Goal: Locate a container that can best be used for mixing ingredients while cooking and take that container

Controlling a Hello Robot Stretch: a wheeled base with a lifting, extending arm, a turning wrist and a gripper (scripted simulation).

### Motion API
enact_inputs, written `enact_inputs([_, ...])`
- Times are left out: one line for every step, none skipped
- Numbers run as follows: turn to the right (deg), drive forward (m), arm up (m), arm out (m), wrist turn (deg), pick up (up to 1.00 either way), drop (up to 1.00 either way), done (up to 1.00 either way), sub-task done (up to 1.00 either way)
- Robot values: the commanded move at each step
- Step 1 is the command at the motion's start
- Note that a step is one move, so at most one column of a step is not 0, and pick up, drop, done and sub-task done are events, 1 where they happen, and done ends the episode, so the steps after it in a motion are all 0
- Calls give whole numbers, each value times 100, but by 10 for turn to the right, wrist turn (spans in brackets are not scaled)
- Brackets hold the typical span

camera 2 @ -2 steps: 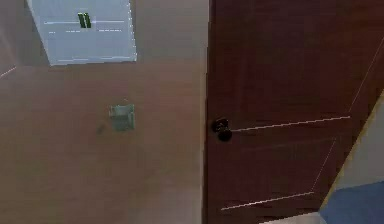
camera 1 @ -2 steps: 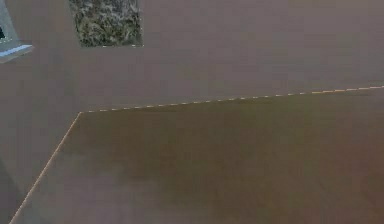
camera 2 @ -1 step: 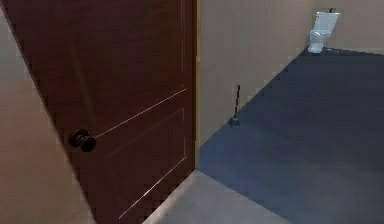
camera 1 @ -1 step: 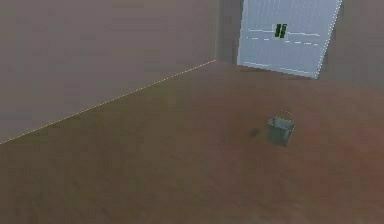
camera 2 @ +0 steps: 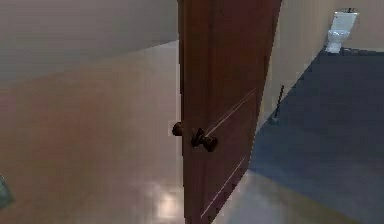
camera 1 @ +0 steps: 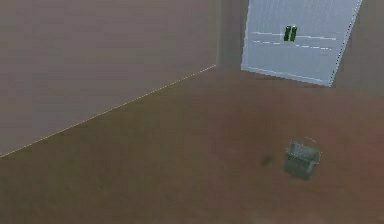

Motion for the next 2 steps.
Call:
enact_inputs([450,0,0,0,0,0,0,0,0])
enact_inputs([120,0,0,0,0,0,0,0,0])
